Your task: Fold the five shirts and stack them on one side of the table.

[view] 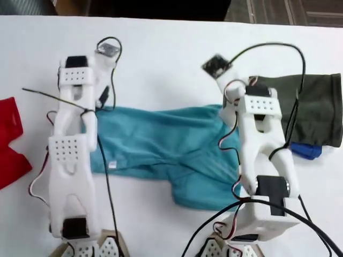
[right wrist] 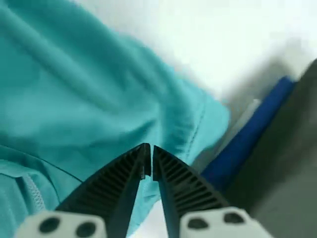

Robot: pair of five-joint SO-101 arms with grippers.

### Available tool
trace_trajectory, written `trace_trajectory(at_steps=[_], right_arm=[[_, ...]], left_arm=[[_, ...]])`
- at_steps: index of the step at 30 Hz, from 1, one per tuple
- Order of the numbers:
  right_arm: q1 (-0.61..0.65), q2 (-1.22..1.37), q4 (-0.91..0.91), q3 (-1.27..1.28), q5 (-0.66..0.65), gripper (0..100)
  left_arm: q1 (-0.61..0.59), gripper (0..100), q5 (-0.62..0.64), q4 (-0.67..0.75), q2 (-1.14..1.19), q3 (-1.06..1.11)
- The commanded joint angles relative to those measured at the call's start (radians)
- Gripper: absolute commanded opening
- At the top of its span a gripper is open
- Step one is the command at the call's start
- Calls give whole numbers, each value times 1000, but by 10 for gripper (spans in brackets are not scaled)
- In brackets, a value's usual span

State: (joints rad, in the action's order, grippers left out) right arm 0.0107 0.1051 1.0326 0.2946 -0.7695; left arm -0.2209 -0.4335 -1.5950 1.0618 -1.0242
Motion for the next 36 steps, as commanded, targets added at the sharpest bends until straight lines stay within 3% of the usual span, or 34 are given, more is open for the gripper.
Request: trace_trajectory(at_steps=[1, 5, 11, 15, 18, 22, 26, 31, 36], right_arm=[[-12, -62, -145, 114, -26, 21], [-24, -62, -320, 236, -58, 21], [-21, -61, -389, 265, -58, 21], [-1, -61, -475, 253, -58, 21], [35, -38, -463, 183, -52, 20], [68, 35, -263, -23, -40, 20], [65, 48, -68, -186, 49, 20], [62, 41, 68, -226, 55, 21], [68, -102, 145, -143, 54, 21]], left_arm=[[-80, 27, 2, 12, 12, -88], [-135, 27, 0, 8, 60, -134], [-138, 27, 0, -15, 75, -156], [-140, 27, 2, -61, 31, -298], [-141, 27, 2, -141, -17, -414], [-140, 27, 8, -198, -115, -420], [-106, 27, 6, -198, -272, -145], [-25, 27, 2, -189, -588, 358], [17, 27, -25, 43, -918, 923]])
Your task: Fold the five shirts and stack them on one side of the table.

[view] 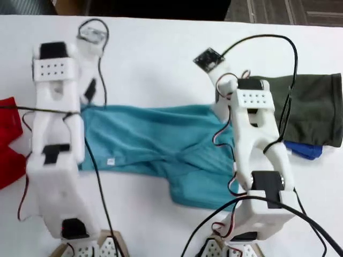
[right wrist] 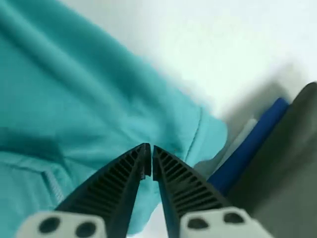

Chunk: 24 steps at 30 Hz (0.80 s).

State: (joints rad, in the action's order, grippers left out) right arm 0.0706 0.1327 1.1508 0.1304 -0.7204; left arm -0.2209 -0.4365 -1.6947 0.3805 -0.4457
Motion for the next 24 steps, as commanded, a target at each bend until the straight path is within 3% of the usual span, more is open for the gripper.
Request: trace_trajectory(at_steps=[1, 4, 7, 14, 24], right_arm=[[10, -179, 27, 60, 5, 21], [10, -328, 25, 190, 5, 21], [2, -429, 25, 313, 3, 21], [-10, -469, -21, 537, -137, 21], [-127, -478, -108, 647, -143, 21]], left_arm=[[20, 27, -29, 209, -288, 461], [25, 27, -38, 361, -391, 743], [14, 27, -40, 416, -408, 860], [-78, 27, -98, 460, -299, 875], [-298, 27, -247, 440, -175, 875]])
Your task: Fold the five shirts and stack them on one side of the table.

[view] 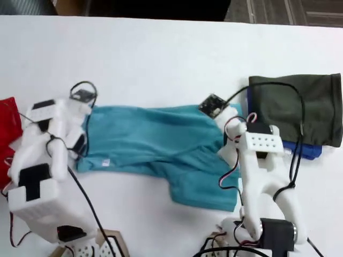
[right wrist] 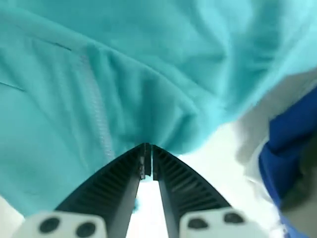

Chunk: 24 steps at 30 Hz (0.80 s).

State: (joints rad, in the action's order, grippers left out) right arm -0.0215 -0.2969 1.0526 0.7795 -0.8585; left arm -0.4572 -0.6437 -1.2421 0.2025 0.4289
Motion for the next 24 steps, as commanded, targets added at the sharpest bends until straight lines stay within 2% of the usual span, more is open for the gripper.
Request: trace_trajectory(at_steps=[1, 8, 14, 17, 20, 24], right_arm=[[-48, -48, -10, -2, -5, 21], [-81, -50, 10, -8, -6, 21], [-5, -50, 5, -100, 3, 21], [54, -39, 2, -137, 5, 21], [124, -39, -10, -97, 5, 21], [203, -39, -21, -28, 5, 21]], left_arm=[[-74, 27, -54, -12, 3, 1], [-100, 27, -80, -178, 3, -193], [-3, 27, 9, -376, 3, -426], [100, 27, 60, -440, 6, -415], [192, 27, 120, -402, -3, -295], [261, 27, 160, -221, -89, -77]])
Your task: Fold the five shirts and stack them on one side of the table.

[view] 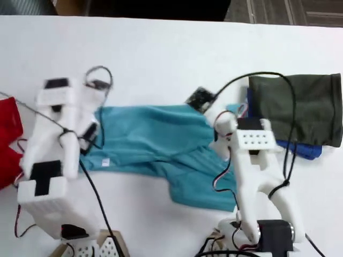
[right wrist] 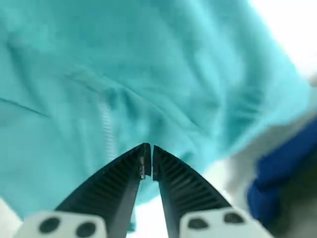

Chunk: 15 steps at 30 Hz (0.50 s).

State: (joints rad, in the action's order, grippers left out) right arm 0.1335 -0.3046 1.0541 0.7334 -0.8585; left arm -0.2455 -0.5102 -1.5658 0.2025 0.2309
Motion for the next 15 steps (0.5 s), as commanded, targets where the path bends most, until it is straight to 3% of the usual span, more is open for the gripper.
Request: trace_trajectory(at_steps=[1, 7, 15], right_arm=[[65, -31, -33, 38, 5, 21], [142, -31, -54, 150, -6, 21], [275, -41, 24, 241, -8, 21]], left_arm=[[60, 27, 26, 152, -120, 183], [18, 27, 25, 399, -275, 475], [-161, 27, 28, 559, -282, 524]])
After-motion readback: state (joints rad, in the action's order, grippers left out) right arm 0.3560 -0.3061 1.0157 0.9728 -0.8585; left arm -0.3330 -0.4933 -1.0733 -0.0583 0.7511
